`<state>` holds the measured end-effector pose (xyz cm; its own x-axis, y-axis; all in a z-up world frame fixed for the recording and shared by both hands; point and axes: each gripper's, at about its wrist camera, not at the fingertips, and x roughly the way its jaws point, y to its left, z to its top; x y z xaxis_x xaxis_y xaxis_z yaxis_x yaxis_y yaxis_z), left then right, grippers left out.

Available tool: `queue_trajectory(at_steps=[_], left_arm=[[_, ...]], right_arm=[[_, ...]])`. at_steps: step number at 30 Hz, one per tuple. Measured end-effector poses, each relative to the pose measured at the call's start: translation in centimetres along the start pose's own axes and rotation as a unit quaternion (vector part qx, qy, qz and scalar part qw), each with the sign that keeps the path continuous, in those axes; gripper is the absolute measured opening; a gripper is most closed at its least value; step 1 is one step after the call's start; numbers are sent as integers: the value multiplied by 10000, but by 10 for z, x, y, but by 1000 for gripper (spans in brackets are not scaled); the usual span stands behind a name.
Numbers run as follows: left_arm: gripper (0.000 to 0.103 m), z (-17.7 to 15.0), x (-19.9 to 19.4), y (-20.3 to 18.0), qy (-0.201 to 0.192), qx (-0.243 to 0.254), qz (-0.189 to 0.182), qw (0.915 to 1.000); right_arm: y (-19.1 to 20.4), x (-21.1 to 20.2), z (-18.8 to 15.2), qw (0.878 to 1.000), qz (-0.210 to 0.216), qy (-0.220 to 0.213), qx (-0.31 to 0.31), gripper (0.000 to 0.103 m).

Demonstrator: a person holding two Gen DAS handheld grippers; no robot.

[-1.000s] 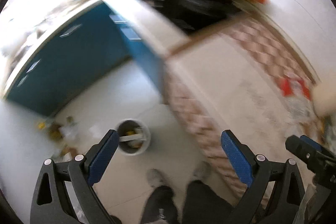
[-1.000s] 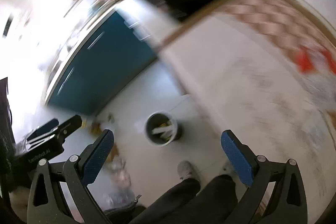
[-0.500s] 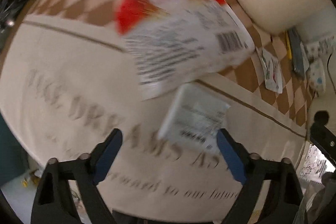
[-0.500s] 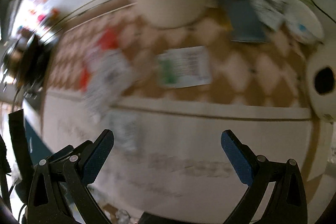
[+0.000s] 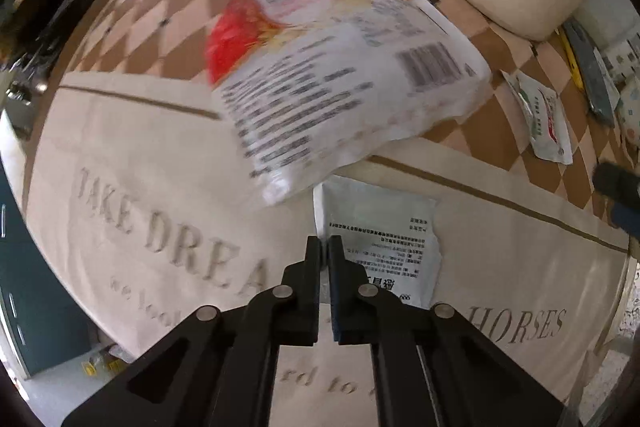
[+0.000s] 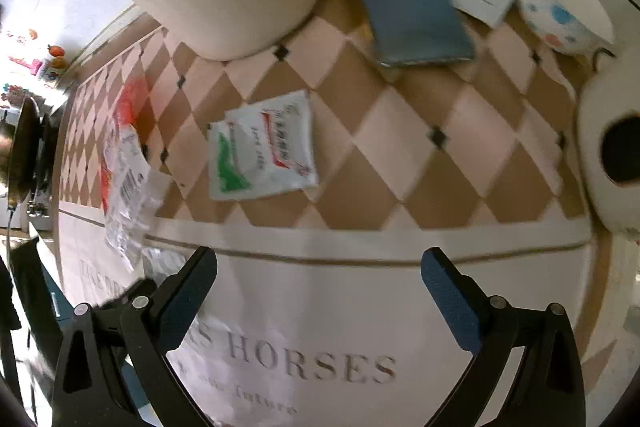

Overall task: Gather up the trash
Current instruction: 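Grasp the white paper packet with the left tool while the right tool grasps the red sugar bag, then carry the packet and sugar bag over the bin with both tools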

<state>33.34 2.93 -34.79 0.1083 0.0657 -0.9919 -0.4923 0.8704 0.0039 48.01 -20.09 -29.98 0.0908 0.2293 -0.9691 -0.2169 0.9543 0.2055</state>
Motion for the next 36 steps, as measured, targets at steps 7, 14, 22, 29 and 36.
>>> queue_trajectory(at_steps=[7,14,22,29,36], left_arm=[[1,-5,-27,60,-337,-500,483,9970],[1,-11,-17,101,-248,-1136,781,9901],[1,-21,-10,132,-259,-1407,980,9848],[1,-26,-36,151,-578,-1526,871,9827],[1,-37,-100,191,-1282,-1834,661,9724]], right_arm=[[40,14,25,9992,321,-136,-193,103],[106,34,45,9908,1297,-24,-390,103],[200,86,41,9891,982,-45,-1096,46],[221,47,21,9804,1132,-598,-1494,8],[215,-50,-1,9648,1325,-1388,-1800,4]])
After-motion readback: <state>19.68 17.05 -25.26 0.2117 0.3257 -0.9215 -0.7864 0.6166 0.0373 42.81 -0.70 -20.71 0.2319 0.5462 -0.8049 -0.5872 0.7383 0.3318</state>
